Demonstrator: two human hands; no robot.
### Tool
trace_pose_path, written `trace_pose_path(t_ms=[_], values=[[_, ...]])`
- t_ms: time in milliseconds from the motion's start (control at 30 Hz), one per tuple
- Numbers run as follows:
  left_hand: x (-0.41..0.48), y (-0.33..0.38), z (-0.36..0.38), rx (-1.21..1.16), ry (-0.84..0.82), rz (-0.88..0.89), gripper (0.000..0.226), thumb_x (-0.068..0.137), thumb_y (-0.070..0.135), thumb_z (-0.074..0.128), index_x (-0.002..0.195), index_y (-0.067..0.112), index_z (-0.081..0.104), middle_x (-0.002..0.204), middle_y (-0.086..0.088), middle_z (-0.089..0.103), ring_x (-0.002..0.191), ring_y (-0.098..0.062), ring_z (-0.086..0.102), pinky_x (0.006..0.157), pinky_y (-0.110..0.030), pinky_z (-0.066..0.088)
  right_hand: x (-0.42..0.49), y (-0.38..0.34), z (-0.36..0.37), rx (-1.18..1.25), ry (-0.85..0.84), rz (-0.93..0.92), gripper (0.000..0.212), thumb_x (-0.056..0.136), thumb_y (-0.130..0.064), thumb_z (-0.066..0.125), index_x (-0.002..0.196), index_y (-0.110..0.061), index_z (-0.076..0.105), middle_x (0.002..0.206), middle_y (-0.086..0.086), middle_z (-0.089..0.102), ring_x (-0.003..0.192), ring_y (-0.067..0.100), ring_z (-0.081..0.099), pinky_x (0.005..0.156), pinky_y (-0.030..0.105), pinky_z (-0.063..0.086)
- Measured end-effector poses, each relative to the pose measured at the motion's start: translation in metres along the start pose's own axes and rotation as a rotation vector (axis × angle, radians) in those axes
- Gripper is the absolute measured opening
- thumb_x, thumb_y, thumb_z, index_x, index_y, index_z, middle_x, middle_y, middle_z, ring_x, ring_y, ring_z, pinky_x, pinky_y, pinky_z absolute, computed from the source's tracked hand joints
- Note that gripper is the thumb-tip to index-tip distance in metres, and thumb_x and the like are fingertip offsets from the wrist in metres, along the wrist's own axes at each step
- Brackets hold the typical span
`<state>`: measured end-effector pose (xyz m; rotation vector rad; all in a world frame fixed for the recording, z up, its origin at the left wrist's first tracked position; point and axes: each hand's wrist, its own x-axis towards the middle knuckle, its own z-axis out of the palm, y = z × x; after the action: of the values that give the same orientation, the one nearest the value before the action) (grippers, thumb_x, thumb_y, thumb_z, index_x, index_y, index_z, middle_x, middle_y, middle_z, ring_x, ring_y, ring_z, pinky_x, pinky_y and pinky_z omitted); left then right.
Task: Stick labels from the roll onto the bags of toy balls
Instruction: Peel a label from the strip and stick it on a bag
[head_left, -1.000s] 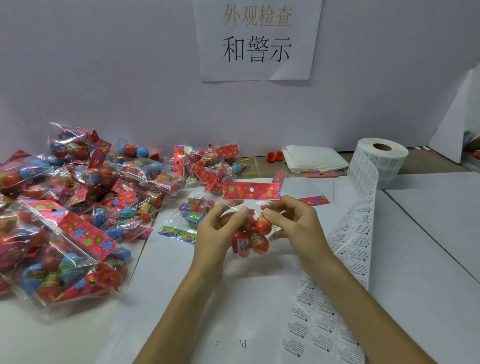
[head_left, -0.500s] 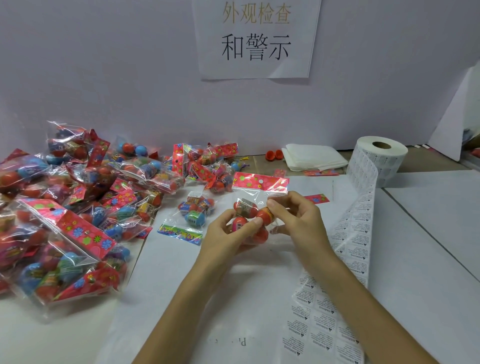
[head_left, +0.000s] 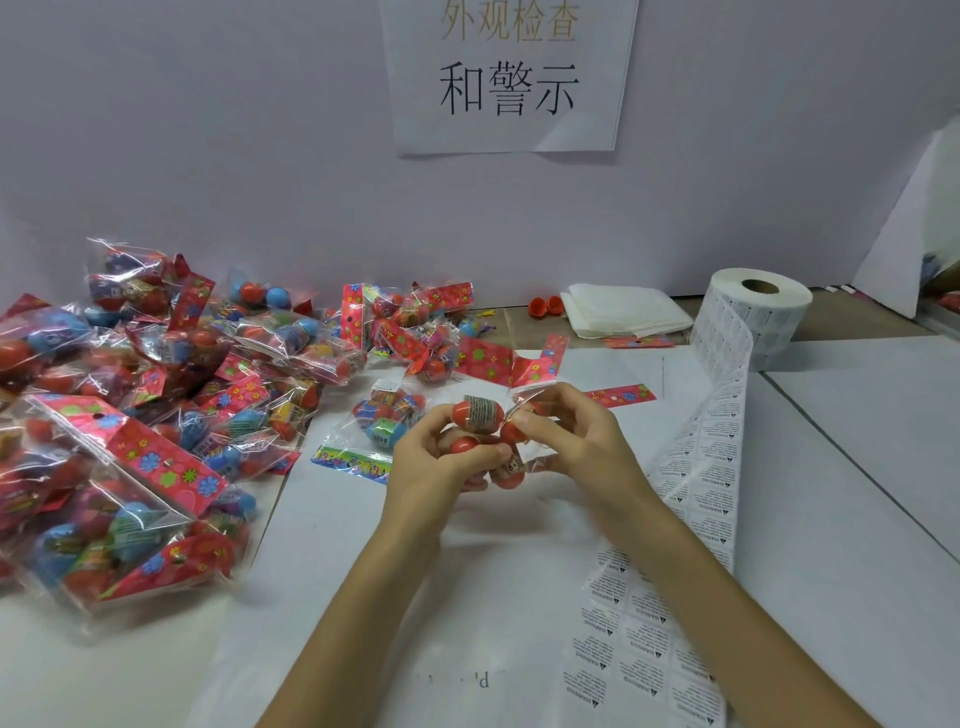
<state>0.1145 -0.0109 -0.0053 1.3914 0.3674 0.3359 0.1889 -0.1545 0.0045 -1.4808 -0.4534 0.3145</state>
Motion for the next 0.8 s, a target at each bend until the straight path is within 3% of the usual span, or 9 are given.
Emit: trace_pose_path(t_ms=[133, 300, 467, 600, 800], values=[[-0.001, -0.002, 0.001, 0.003, 0.008, 0.003, 0.035, 0.076, 0.000, 0.082, 0.105, 0.016, 0.073, 0.091, -0.007, 0.078, 0.083, -0.024, 0.075, 0.066, -0.026, 0.058, 0.000, 0.000, 0.000, -0.018, -0.006, -0.020, 0.018, 0.092, -0.013, 0.072, 0.110, -0.012, 0.068, 0.101, 0.004, 0.070, 0.089, 0.015, 0.069, 0.068, 0.031, 0.057], [-0.001, -0.001, 0.001, -0.099, 0.091, 0.043, 0.027, 0.084, 0.005, 0.080, 0.108, 0.014, 0.073, 0.094, -0.007, 0.079, 0.083, -0.021, 0.074, 0.071, -0.028, 0.061, 0.000, 0.006, 0.002, -0.066, -0.086, 0.050, 0.046, 0.080, -0.023, 0.082, 0.119, -0.027, 0.059, 0.102, 0.002, 0.066, 0.087, 0.020, 0.074, 0.075, 0.038, 0.060], [0.002, 0.001, -0.004, -0.186, 0.113, 0.023, 0.024, 0.090, 0.011, 0.074, 0.114, 0.007, 0.072, 0.098, -0.010, 0.077, 0.088, -0.022, 0.071, 0.077, -0.030, 0.059, 0.000, 0.012, 0.010, -0.081, -0.085, 0.009, 0.035, 0.089, -0.010, 0.076, 0.115, -0.027, 0.059, 0.091, 0.007, 0.068, 0.080, 0.024, 0.075, 0.068, 0.030, 0.058], [0.002, 0.002, -0.002, -0.251, 0.094, -0.031, 0.022, 0.094, 0.009, 0.068, 0.115, 0.001, 0.069, 0.104, -0.020, 0.074, 0.091, -0.028, 0.067, 0.071, -0.031, 0.061, 0.001, 0.013, 0.009, -0.045, -0.039, -0.038, 0.037, 0.090, -0.004, 0.074, 0.119, -0.020, 0.058, 0.082, 0.007, 0.068, 0.074, 0.022, 0.074, 0.066, 0.026, 0.057], [0.002, 0.002, -0.006, -0.194, 0.022, -0.016, 0.023, 0.093, 0.010, 0.070, 0.116, 0.006, 0.071, 0.109, -0.022, 0.074, 0.090, -0.025, 0.071, 0.076, -0.035, 0.063, 0.000, 0.015, 0.009, -0.028, -0.003, -0.085, 0.043, 0.089, 0.003, 0.071, 0.124, -0.016, 0.056, 0.085, 0.022, 0.070, 0.070, 0.025, 0.072, 0.071, 0.028, 0.058]])
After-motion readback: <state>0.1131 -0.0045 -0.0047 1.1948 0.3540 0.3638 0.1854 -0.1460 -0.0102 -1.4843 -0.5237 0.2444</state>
